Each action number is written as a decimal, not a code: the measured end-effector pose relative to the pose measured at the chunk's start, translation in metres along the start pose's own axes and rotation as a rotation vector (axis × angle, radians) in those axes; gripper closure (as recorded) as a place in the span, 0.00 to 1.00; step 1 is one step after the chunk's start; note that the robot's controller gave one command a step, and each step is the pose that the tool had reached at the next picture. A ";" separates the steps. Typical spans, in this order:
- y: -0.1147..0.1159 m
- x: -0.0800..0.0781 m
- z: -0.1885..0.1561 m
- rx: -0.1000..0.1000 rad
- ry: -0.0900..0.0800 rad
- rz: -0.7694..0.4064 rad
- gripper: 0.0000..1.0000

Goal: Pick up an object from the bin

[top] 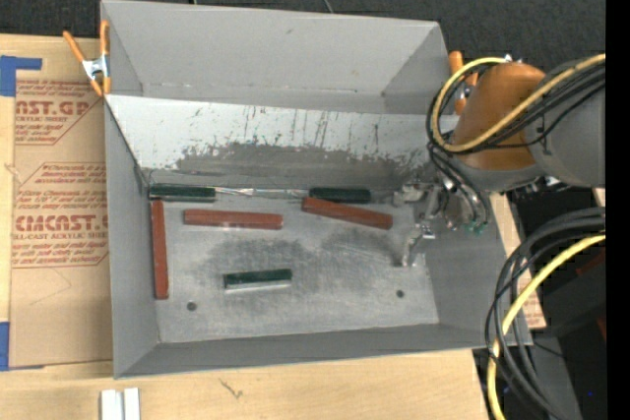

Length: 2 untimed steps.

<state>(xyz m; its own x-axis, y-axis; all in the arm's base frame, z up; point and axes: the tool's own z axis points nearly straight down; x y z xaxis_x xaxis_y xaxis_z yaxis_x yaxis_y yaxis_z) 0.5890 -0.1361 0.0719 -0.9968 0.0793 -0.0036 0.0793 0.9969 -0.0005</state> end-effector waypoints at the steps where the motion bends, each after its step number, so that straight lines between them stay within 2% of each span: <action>1: 0.000 0.000 0.000 0.000 0.000 0.000 0.00; 2: 0.051 0.016 -0.004 -0.001 -0.011 0.252 1.00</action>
Offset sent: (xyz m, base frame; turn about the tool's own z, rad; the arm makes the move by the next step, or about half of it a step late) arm -0.0166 0.0517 -0.0002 0.2528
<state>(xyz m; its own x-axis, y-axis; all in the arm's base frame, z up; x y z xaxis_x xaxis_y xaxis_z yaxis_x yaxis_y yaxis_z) 0.5767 -0.0841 0.0763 -0.9456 0.3251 -0.0139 0.3251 0.9457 0.0032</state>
